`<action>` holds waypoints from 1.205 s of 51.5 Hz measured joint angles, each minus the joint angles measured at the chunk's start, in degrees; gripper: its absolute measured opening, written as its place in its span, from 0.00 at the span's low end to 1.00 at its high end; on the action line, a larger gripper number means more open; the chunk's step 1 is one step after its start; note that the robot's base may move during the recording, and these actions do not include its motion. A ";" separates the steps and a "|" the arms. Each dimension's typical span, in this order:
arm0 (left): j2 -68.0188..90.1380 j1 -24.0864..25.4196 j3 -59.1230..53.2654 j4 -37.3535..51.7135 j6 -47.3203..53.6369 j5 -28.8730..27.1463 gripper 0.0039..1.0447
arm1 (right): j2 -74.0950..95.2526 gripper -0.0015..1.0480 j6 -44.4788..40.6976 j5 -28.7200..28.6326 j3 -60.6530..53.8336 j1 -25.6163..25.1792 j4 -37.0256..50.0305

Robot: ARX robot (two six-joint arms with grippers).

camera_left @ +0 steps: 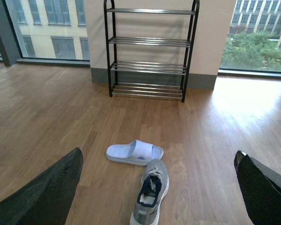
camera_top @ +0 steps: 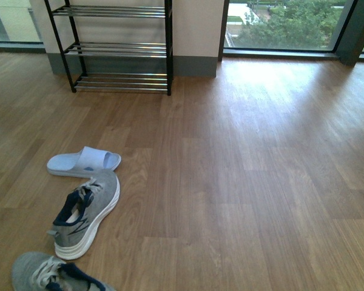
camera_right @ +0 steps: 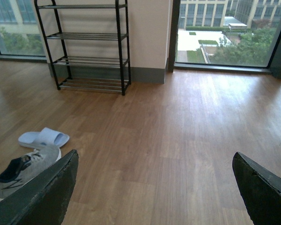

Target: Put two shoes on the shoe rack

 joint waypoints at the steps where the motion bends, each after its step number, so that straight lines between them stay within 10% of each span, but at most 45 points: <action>1: 0.00 0.00 0.00 0.02 0.00 0.02 0.91 | 0.00 0.91 -0.02 0.04 0.00 0.00 0.00; 12: 11.37 -2.10 5.55 -9.84 -14.29 -6.88 0.91 | -0.02 0.91 0.00 0.20 0.00 0.02 0.00; 34: 78.42 -11.34 21.24 15.41 -58.75 -5.73 0.91 | 0.00 0.91 -0.02 0.17 0.00 0.02 0.00; 62: 126.77 -12.68 50.14 -3.41 -59.45 -9.25 0.91 | 0.00 0.91 0.00 0.17 0.00 0.02 0.00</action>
